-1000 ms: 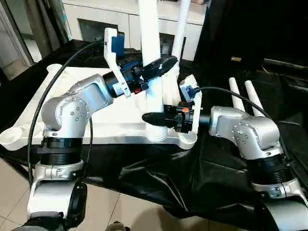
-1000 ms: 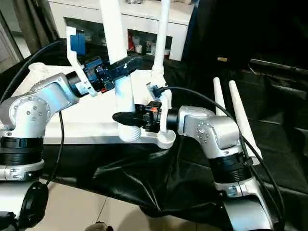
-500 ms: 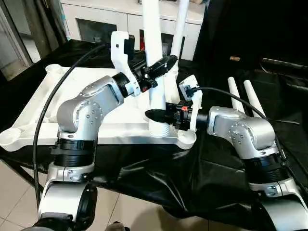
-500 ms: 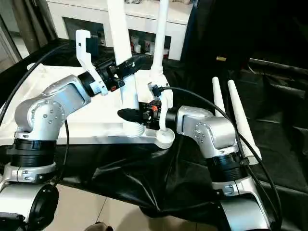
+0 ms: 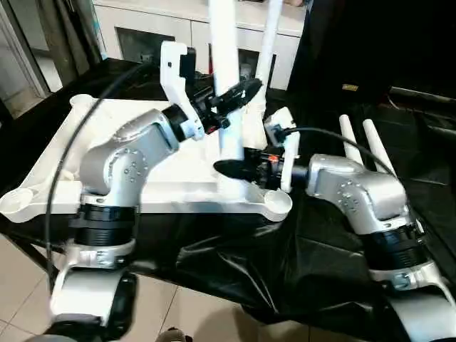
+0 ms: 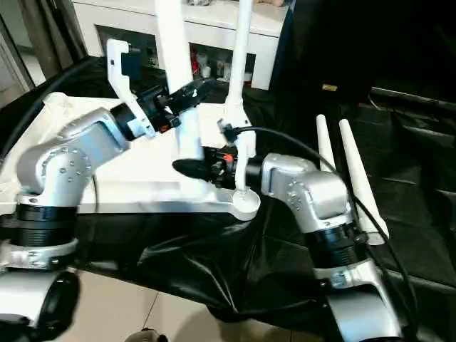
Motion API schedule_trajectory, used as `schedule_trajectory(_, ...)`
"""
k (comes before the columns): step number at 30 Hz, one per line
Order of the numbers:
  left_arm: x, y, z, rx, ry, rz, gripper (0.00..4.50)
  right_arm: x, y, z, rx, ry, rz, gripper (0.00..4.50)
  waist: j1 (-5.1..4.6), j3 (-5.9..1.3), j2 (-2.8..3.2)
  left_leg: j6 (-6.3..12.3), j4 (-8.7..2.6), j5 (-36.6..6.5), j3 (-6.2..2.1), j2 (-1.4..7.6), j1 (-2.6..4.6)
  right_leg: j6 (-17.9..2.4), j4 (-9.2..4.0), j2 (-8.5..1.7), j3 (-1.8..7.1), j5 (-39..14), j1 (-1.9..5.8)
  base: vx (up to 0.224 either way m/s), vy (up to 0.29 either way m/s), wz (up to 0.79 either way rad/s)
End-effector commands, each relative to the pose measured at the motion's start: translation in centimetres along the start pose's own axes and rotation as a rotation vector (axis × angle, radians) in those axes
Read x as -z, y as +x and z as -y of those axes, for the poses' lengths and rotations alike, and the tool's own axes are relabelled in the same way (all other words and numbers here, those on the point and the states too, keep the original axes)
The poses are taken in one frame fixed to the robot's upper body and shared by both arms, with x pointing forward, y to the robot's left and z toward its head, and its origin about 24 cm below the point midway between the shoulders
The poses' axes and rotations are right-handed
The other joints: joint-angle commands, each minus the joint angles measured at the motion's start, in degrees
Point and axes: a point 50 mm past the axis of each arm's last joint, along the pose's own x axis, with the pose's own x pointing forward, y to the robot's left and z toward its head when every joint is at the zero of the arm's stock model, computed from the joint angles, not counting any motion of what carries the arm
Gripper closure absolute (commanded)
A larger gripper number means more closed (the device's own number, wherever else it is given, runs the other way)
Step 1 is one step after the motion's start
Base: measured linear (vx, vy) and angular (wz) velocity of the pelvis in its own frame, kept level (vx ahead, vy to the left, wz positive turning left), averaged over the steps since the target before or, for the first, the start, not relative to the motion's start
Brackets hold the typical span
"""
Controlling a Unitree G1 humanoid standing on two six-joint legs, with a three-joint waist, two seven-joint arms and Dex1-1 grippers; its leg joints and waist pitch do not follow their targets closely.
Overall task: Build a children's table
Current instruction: Rotate table base
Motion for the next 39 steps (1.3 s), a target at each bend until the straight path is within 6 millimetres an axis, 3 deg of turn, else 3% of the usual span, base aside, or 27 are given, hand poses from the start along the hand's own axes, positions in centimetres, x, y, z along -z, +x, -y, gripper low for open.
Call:
schedule_trajectory(1, -0.3, 0.2, 0.7, 0.039, 0.042, 0.004, 2.66, -0.6, -0.3, -0.2, -0.038, -0.002, 0.01, 1.33, 0.1, -4.84, -0.35, -2.31, -3.89, -10.21, -1.24, 2.31, 1.31, -8.49, -3.5, -3.78, 3.11, -9.54, 2.98, 0.0, 0.0, 0.0)
schedule_trajectory(2, -0.4, 0.2, 0.8, 0.055, 0.05, 0.005, 2.66, -0.6, -0.4, -0.2, -0.056, -0.002, 0.001, 1.08, 0.06, -4.81, -0.39, -2.32, -3.88, -9.98, -1.24, 2.26, 1.24, -8.71, -3.47, -3.73, 3.1, -9.25, 2.97, 0.0, 0.0, 0.0)
schedule_trajectory(6, -0.6, 0.3, 1.5, 0.124, 0.059, 0.012, 2.66, -0.3, -0.4, -0.1, -0.08, -0.007, -0.031, 0.98, 0.09, -4.8, -0.3, -2.46, -3.91, -10.52, -1.27, 2.32, 1.33, -9.05, -3.52, -3.81, 3.06, -9.86, 2.97, 0.0, 0.0, 0.0)
schedule_trajectory(19, -0.3, 0.5, 2.6, 0.22, 0.052, -0.007, 2.66, -0.1, 0.4, 0.3, -0.078, -0.029, -0.067, 0.98, -0.03, -4.7, -0.43, -2.72, -3.83, -11.7, -1.26, 2.31, 1.33, -9.15, -3.64, -3.83, 3.11, -12.37, 2.86, 0.0, 0.0, 0.0)
schedule_trajectory(28, -0.4, 0.5, 2.6, 0.23, 0.048, -0.007, 2.66, -0.4, 0.6, 0.3, -0.098, -0.039, -0.046, 0.98, -0.03, -4.8, -0.39, -2.58, -3.78, -11.27, -1.24, 2.27, 1.29, -9.18, -3.53, -3.77, 3.1, -11.34, 2.91, 0.0, 0.0, 0.0)
schedule_trajectory(39, -0.5, 0.6, 2.6, 0.235, 0.023, 0.01, 2.66, 0.0, 0.7, 0.4, -0.103, -0.031, -0.05, 1.92, -0.05, -4.78, -0.45, -2.57, -3.79, -11.48, -1.25, 2.3, 1.31, -9.21, -3.54, -3.75, 3.1, -11.52, 2.93, 0.0, 0.0, 0.0)
